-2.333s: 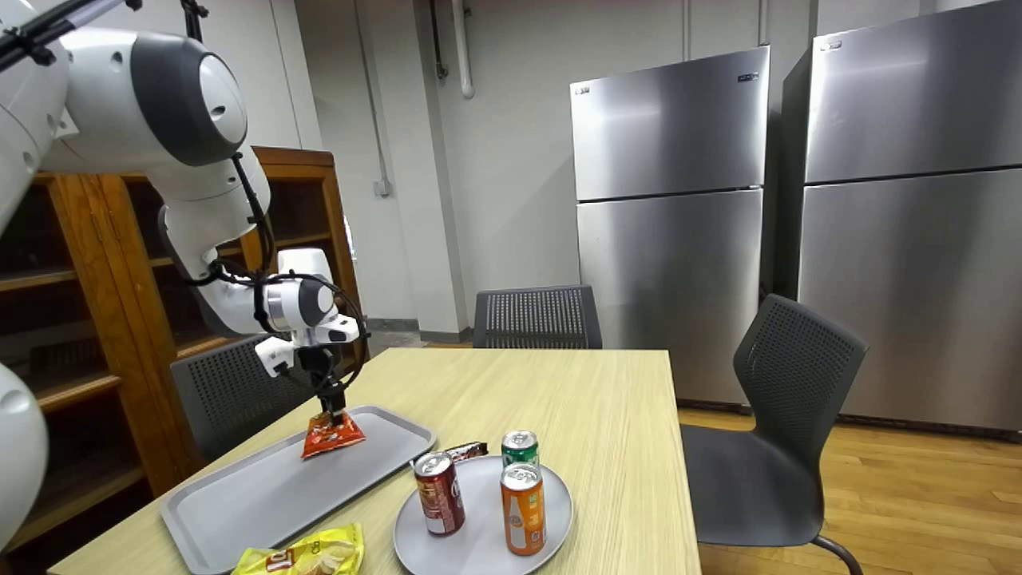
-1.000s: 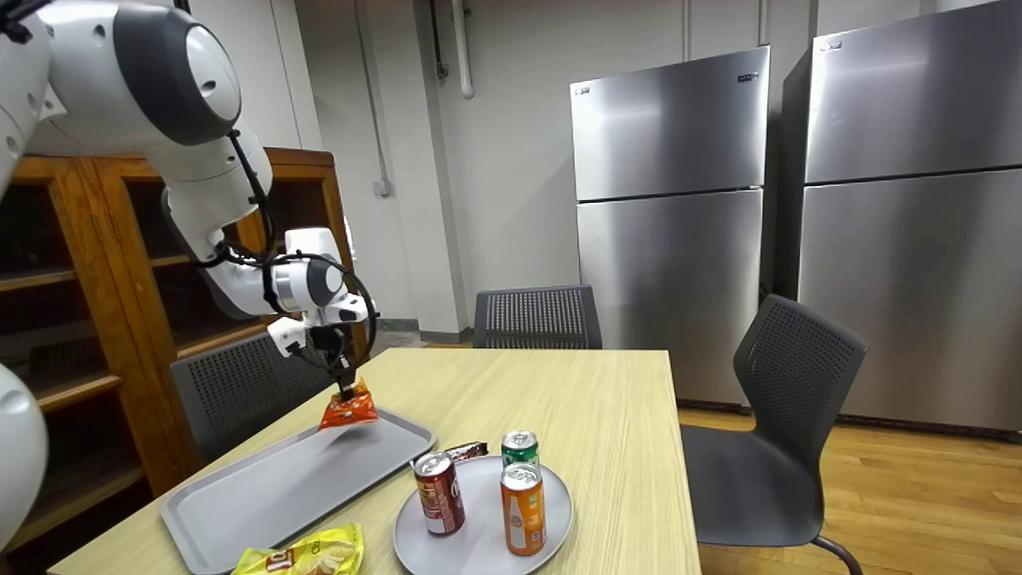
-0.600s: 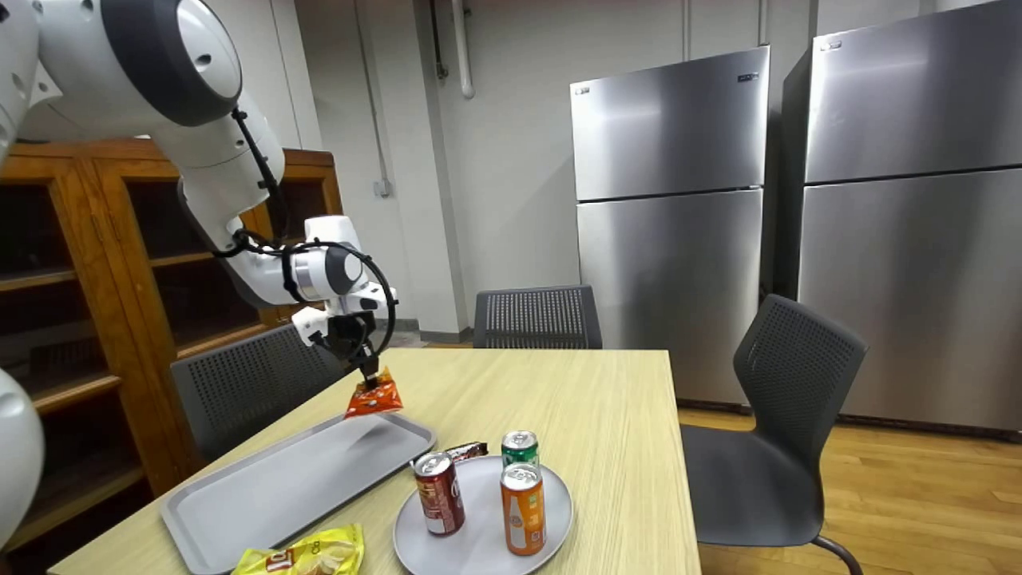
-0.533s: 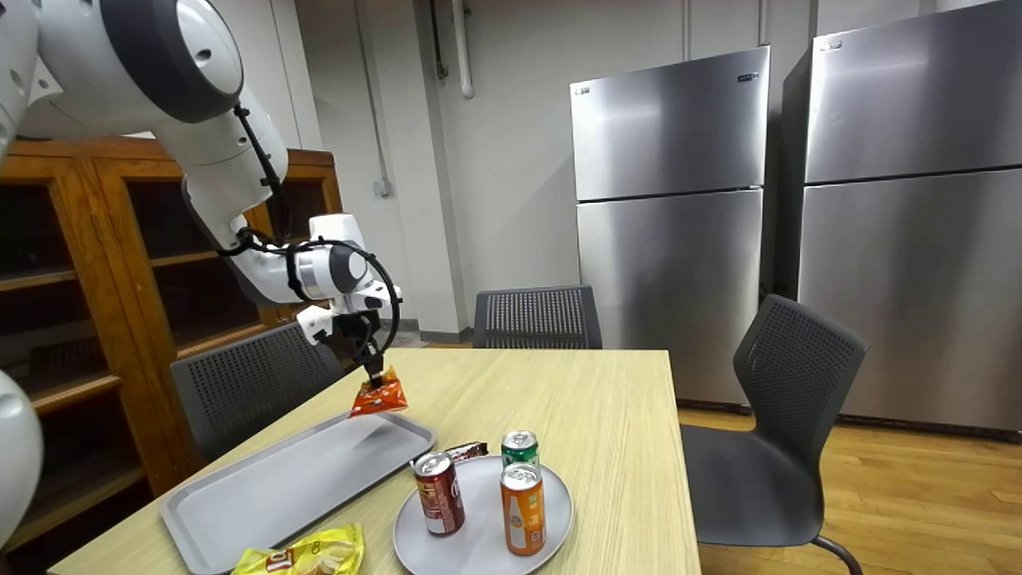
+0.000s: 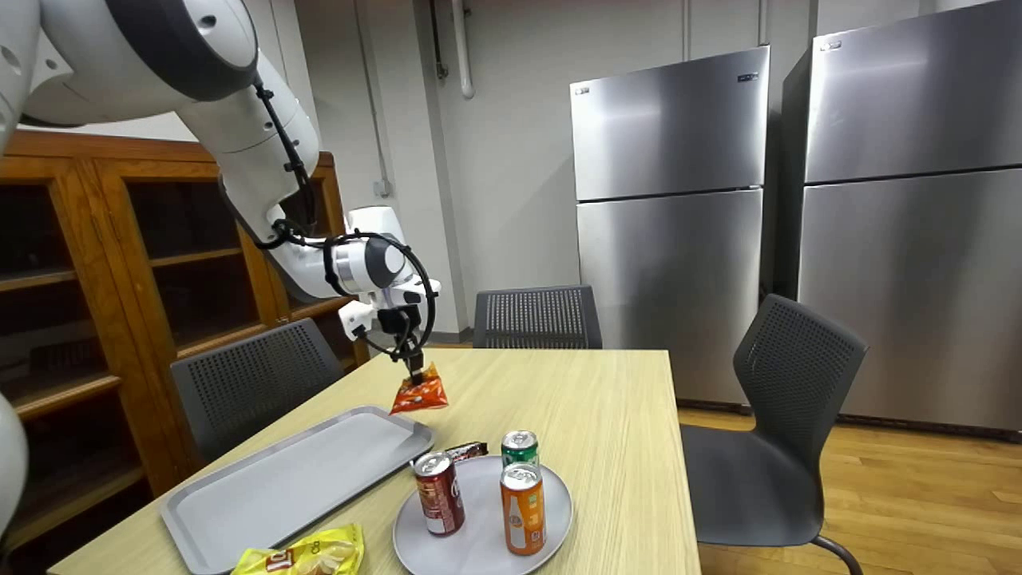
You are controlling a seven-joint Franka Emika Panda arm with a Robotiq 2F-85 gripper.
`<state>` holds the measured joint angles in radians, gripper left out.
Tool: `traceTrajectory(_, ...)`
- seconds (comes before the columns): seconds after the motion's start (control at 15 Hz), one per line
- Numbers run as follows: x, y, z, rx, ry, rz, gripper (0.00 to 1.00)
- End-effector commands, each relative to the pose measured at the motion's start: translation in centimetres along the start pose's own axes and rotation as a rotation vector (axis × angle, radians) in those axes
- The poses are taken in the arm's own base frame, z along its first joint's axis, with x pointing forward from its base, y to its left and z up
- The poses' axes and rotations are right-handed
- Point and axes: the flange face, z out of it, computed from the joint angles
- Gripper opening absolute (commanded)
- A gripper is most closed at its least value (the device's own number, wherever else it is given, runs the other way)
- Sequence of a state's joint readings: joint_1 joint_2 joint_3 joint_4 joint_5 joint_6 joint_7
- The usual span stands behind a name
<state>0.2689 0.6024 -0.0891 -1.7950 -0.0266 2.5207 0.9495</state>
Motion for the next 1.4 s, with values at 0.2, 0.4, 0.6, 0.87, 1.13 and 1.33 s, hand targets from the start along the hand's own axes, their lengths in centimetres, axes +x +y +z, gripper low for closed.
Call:
traceTrajectory(0.2, 3.7, 3.8, 0.5, 0.020, 0.019, 0.026, 0.00)
traceTrajectory(0.4, 4.9, 4.9, 1.0, 0.026, 0.022, 0.033, 0.00)
traceTrajectory(0.6, 5.7, 5.6, 1.9, 0.026, 0.020, 0.024, 0.00)
traceTrajectory(0.87, 6.3, 6.5, 3.3, 0.022, 0.001, 0.018, 0.00)
traceTrajectory(1.13, 7.0, 7.6, 4.6, 0.012, -0.020, 0.017, 0.00)
traceTrajectory(1.33, 7.2, 8.0, 5.1, 0.008, -0.032, 0.009, 0.00)
